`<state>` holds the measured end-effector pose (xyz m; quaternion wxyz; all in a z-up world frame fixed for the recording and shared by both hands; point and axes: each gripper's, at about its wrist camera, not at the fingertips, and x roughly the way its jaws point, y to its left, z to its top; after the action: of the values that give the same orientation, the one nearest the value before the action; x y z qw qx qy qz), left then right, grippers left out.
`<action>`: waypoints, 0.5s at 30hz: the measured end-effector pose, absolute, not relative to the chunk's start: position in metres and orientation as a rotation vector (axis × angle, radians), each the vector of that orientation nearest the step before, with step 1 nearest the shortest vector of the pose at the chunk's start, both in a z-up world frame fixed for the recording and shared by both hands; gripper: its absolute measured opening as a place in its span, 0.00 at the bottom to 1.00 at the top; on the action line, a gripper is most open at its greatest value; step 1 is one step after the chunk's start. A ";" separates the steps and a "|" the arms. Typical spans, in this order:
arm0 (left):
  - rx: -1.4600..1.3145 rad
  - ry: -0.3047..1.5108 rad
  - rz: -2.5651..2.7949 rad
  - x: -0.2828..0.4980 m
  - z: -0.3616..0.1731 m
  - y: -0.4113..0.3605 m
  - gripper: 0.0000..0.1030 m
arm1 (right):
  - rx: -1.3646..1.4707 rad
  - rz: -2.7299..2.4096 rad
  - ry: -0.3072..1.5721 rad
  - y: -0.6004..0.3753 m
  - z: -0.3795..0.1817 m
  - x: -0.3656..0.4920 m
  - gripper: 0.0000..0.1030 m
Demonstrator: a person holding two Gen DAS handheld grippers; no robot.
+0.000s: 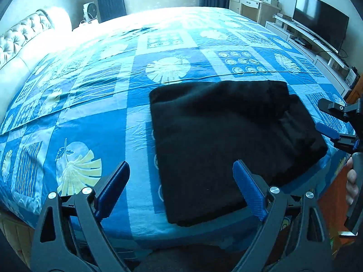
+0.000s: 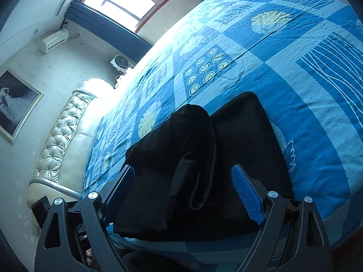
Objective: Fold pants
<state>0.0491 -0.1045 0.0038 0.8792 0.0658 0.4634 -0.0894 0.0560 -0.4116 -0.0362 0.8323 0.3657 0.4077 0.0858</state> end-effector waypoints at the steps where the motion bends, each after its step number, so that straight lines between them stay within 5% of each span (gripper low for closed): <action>1: 0.118 0.976 -0.172 0.049 0.002 -0.094 0.89 | 0.769 0.178 0.883 -0.410 -0.041 0.065 0.84; 11: 0.037 0.990 -0.138 0.043 -0.004 -0.054 0.89 | 0.694 0.225 0.995 -0.382 -0.056 0.087 0.84; 13: 0.025 1.003 -0.141 0.044 -0.008 -0.053 0.89 | 0.684 0.261 1.026 -0.373 -0.060 0.090 0.72; 15: 0.016 1.019 -0.146 0.046 -0.013 -0.054 0.89 | 0.650 0.235 1.069 -0.367 -0.065 0.095 0.45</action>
<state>0.0456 -0.0538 -0.0126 0.8703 0.0077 0.4874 -0.0696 0.0948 -0.3668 -0.0655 0.8043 0.3033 0.4990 0.1096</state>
